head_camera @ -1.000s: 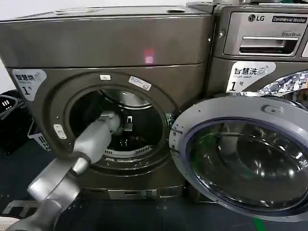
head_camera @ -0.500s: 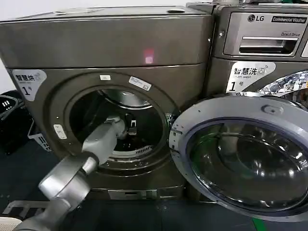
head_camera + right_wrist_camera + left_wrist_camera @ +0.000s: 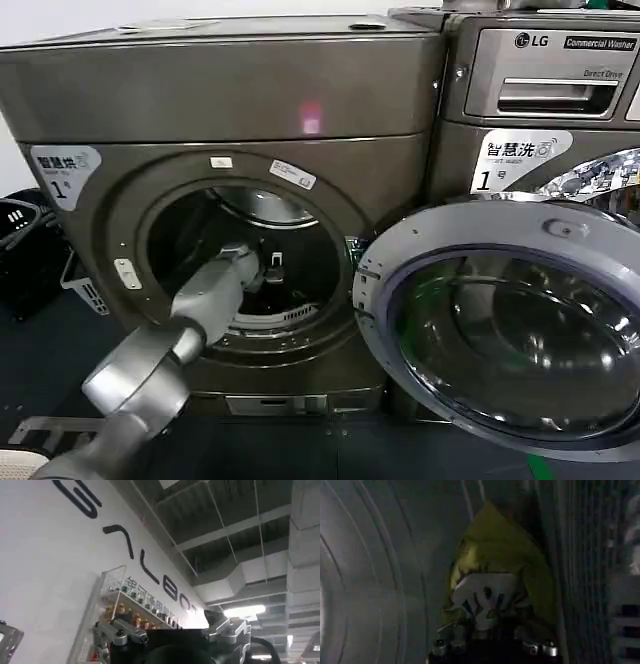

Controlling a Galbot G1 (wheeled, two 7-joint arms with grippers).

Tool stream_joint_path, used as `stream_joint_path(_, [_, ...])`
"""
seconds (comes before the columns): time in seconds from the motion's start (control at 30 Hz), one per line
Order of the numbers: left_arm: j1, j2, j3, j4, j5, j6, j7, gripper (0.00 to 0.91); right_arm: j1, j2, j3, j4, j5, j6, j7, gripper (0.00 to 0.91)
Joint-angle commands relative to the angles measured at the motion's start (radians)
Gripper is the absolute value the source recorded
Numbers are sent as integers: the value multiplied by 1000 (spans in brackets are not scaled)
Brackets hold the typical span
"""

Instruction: Grasp the clothes from the dryer.

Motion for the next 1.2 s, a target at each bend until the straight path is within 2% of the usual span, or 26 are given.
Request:
stream_joint_path(0.03, [1, -5, 1, 6, -2, -1, 4, 0, 0, -1, 1, -3, 0, 1, -1, 907])
stream_joint_path(0.3, [4, 7, -67, -33, -18, 13, -52, 0, 6, 0, -10, 4, 0, 0, 3, 907])
stream_joint_path(0.57, [119, 78, -275, -241, -102, 97, -323, 0, 4, -2, -12, 19, -33, -14, 8, 907])
stream_joint_path(0.67, [201, 106, -367, -379, -137, 125, -418, 0, -2, -1, -6, 26, -38, -7, 5, 907])
stream_joint_path(0.8, [300, 107, -510, -533, -126, 145, -529, 0, -7, 2, -4, 28, -47, 8, 2, 907])
stream_joint_path(0.93, [419, 89, -673, -719, -209, 185, -641, 0, -12, 0, 6, 24, -66, 34, 7, 907])
stream_joint_path(1.1, [551, 51, -789, -910, -359, 158, -817, 0, -7, -8, -3, 15, -86, 61, 27, 907])
stream_joint_path(1.2, [621, 26, -838, -1005, -408, 108, -920, 0, -3, -9, -11, 10, -98, 87, 24, 907])
